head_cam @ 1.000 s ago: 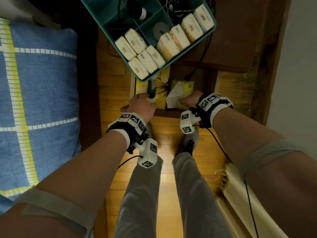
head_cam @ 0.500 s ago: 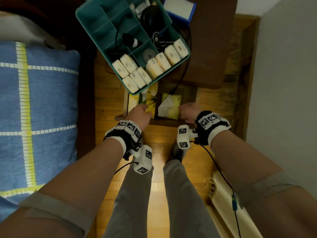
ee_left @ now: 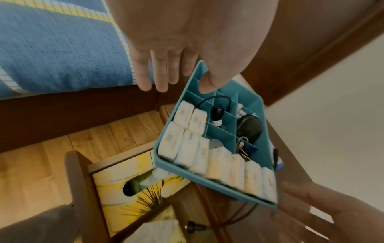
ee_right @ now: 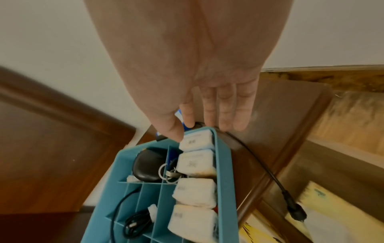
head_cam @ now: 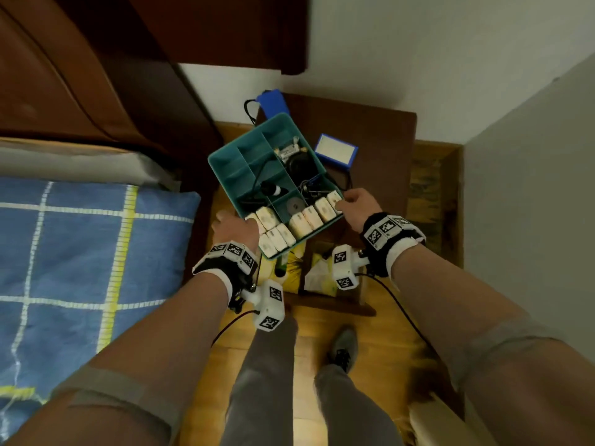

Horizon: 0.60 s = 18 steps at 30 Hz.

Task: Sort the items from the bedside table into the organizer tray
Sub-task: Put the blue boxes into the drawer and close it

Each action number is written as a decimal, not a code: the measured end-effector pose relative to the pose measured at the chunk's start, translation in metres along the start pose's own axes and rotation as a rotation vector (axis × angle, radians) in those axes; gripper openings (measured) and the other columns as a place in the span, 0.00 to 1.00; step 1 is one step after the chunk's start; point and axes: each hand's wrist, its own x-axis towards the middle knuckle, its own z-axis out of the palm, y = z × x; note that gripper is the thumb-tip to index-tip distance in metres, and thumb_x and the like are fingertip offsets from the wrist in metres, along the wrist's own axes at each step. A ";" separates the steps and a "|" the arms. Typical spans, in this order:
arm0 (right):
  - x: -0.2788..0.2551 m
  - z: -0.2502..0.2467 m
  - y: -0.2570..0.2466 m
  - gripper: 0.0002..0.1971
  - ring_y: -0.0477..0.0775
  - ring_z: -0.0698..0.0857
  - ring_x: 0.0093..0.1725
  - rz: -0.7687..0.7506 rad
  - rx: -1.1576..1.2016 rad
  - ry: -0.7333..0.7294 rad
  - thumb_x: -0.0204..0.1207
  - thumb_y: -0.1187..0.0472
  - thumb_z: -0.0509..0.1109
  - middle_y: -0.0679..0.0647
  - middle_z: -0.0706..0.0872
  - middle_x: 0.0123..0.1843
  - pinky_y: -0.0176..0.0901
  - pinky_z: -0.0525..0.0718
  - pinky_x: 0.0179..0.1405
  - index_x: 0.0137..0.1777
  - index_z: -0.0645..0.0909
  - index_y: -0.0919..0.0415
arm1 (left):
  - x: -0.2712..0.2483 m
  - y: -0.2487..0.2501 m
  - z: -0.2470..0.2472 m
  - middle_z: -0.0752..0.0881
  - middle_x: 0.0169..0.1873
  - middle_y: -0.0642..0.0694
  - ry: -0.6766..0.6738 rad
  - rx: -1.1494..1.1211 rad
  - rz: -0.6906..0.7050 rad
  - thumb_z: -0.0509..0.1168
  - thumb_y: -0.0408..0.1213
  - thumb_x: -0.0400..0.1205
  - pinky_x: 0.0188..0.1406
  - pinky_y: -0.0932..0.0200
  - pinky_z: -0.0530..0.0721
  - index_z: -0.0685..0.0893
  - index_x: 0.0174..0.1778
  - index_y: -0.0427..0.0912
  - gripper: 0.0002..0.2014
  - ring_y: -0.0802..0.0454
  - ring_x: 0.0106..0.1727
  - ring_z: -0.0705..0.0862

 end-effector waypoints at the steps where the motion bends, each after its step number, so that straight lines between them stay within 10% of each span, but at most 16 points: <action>1: 0.007 0.004 -0.001 0.21 0.61 0.84 0.58 -0.011 -0.046 0.034 0.79 0.50 0.70 0.55 0.82 0.59 0.55 0.85 0.59 0.70 0.75 0.54 | 0.010 0.000 0.003 0.72 0.73 0.32 -0.018 0.003 -0.041 0.60 0.38 0.84 0.50 0.49 0.72 0.66 0.74 0.34 0.24 0.31 0.67 0.77; 9: 0.042 0.020 -0.023 0.20 0.52 0.83 0.47 -0.016 -0.139 0.198 0.79 0.43 0.68 0.49 0.85 0.54 0.44 0.80 0.42 0.66 0.76 0.52 | 0.073 0.001 0.022 0.83 0.64 0.30 -0.198 0.228 0.071 0.59 0.32 0.86 0.56 0.46 0.80 0.79 0.68 0.29 0.16 0.33 0.64 0.82; 15: 0.052 0.003 -0.036 0.18 0.60 0.84 0.58 0.051 -0.274 0.196 0.81 0.49 0.68 0.54 0.85 0.61 0.51 0.83 0.58 0.68 0.77 0.53 | 0.077 0.016 0.020 0.86 0.53 0.35 -0.285 0.247 0.039 0.61 0.34 0.82 0.37 0.54 0.77 0.81 0.56 0.33 0.11 0.39 0.46 0.84; 18: 0.061 -0.013 -0.053 0.20 0.64 0.81 0.64 0.093 -0.265 0.212 0.80 0.48 0.68 0.57 0.83 0.66 0.57 0.81 0.65 0.69 0.75 0.54 | 0.077 0.039 0.008 0.79 0.68 0.33 -0.323 0.235 -0.018 0.61 0.46 0.79 0.52 0.49 0.84 0.74 0.68 0.35 0.25 0.36 0.56 0.83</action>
